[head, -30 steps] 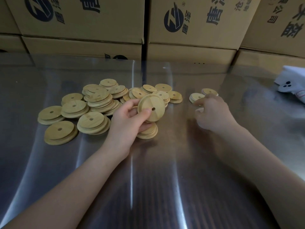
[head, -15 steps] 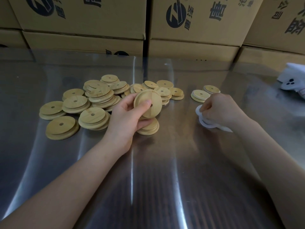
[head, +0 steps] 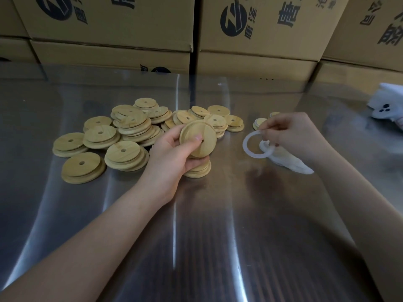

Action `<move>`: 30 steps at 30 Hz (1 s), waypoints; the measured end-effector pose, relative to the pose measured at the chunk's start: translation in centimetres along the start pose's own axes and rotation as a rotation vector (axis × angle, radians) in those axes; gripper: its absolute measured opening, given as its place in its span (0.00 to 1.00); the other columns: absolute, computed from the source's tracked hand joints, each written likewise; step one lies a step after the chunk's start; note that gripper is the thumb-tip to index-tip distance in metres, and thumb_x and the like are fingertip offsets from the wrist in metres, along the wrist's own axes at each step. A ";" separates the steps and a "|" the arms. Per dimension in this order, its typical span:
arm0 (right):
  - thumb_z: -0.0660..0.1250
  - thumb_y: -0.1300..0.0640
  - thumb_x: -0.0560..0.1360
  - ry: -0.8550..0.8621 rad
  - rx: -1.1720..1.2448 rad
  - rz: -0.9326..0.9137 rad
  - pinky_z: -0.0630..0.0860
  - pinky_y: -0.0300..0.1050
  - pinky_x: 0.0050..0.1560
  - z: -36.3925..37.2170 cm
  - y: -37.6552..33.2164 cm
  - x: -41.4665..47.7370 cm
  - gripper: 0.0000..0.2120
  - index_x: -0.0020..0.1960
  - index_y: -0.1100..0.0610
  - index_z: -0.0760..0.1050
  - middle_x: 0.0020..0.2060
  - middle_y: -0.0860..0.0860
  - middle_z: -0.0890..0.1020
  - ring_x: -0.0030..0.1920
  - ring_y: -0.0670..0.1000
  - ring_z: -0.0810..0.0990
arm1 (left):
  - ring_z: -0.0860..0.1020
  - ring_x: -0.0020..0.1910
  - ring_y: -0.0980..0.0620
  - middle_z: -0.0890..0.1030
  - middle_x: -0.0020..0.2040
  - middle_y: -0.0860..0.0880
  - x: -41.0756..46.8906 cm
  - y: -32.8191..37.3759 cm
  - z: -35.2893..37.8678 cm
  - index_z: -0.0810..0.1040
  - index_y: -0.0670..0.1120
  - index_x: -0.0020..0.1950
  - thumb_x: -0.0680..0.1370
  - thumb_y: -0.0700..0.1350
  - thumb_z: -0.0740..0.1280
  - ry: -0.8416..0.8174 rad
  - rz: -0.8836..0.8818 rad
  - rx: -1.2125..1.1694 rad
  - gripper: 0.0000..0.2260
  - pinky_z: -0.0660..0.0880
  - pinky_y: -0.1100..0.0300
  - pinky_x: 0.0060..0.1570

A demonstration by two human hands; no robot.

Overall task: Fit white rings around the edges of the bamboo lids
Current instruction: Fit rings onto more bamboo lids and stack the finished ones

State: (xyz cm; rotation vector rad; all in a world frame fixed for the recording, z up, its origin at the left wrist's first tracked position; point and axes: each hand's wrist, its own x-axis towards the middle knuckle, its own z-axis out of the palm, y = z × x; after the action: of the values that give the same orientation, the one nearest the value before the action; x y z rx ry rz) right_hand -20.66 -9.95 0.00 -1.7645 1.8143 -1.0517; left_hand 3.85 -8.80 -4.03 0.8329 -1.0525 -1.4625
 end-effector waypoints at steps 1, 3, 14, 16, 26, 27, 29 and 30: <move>0.71 0.62 0.74 -0.043 0.074 -0.014 0.73 0.39 0.39 0.0 -0.2 -0.2 0.06 0.40 0.53 0.82 0.30 0.47 0.81 0.32 0.45 0.77 | 0.84 0.52 0.53 0.85 0.50 0.51 0.0 0.0 0.0 0.79 0.47 0.58 0.78 0.37 0.67 -0.002 -0.007 -0.003 0.10 0.82 0.52 0.48; 0.72 0.61 0.74 -0.114 0.179 -0.053 0.72 0.40 0.32 -0.1 -0.7 -0.5 0.06 0.39 0.54 0.83 0.29 0.49 0.81 0.28 0.46 0.73 | 0.84 0.53 0.52 0.85 0.51 0.51 -0.1 0.0 0.1 0.79 0.49 0.58 0.78 0.36 0.66 -0.016 -0.023 -0.008 0.12 0.82 0.52 0.46; 0.71 0.59 0.72 -0.323 0.521 -0.202 0.66 0.35 0.21 2.4 -3.3 -2.8 0.02 0.40 0.56 0.80 0.22 0.49 0.75 0.21 0.45 0.70 | 0.81 0.59 0.48 0.82 0.60 0.47 -1.1 0.2 1.0 0.78 0.50 0.64 0.75 0.55 0.64 -0.216 -0.130 0.006 0.19 0.81 0.48 0.54; 0.71 0.61 0.74 -0.287 0.525 -0.208 0.66 0.35 0.22 3.0 -3.4 -3.2 0.02 0.42 0.58 0.80 0.22 0.48 0.75 0.21 0.45 0.70 | 0.80 0.60 0.49 0.81 0.61 0.48 -1.2 0.2 1.2 0.77 0.50 0.65 0.74 0.59 0.67 -0.249 -0.117 0.057 0.23 0.80 0.49 0.55; 0.71 0.61 0.75 -0.190 0.542 -0.197 0.67 0.38 0.23 4.2 -3.2 -3.3 0.02 0.43 0.56 0.81 0.25 0.45 0.77 0.23 0.46 0.70 | 0.81 0.58 0.52 0.82 0.59 0.50 -1.5 -0.5 1.2 0.75 0.51 0.67 0.80 0.41 0.65 -0.285 0.036 0.226 0.16 0.81 0.52 0.53; 0.71 0.61 0.75 -0.194 0.542 -0.195 0.67 0.38 0.23 4.2 -3.1 -3.3 0.02 0.43 0.57 0.81 0.25 0.45 0.77 0.23 0.46 0.70 | 0.81 0.58 0.52 0.82 0.58 0.50 -1.5 -0.5 1.2 0.75 0.51 0.67 0.81 0.41 0.64 -0.281 0.037 0.231 0.16 0.81 0.52 0.53; 0.71 0.61 0.75 -0.198 0.535 -0.196 0.67 0.38 0.23 4.2 -3.0 -3.2 0.02 0.43 0.57 0.81 0.25 0.46 0.76 0.24 0.46 0.70 | 0.81 0.58 0.53 0.82 0.58 0.51 -1.5 -0.5 1.2 0.75 0.52 0.68 0.82 0.41 0.62 -0.275 0.031 0.231 0.15 0.81 0.51 0.53; 0.71 0.61 0.75 -0.199 0.526 -0.194 0.67 0.38 0.23 4.2 -3.0 -3.2 0.02 0.43 0.57 0.81 0.25 0.46 0.76 0.24 0.46 0.71 | 0.81 0.58 0.53 0.82 0.58 0.51 -1.5 -0.5 1.2 0.75 0.52 0.68 0.82 0.41 0.62 -0.273 0.029 0.229 0.15 0.81 0.51 0.53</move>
State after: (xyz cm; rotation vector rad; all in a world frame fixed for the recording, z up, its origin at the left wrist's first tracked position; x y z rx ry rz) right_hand -15.15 -7.62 -1.16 -1.6596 1.1305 -1.2369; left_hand 2.78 -7.12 -4.14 0.7881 -1.4524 -1.4770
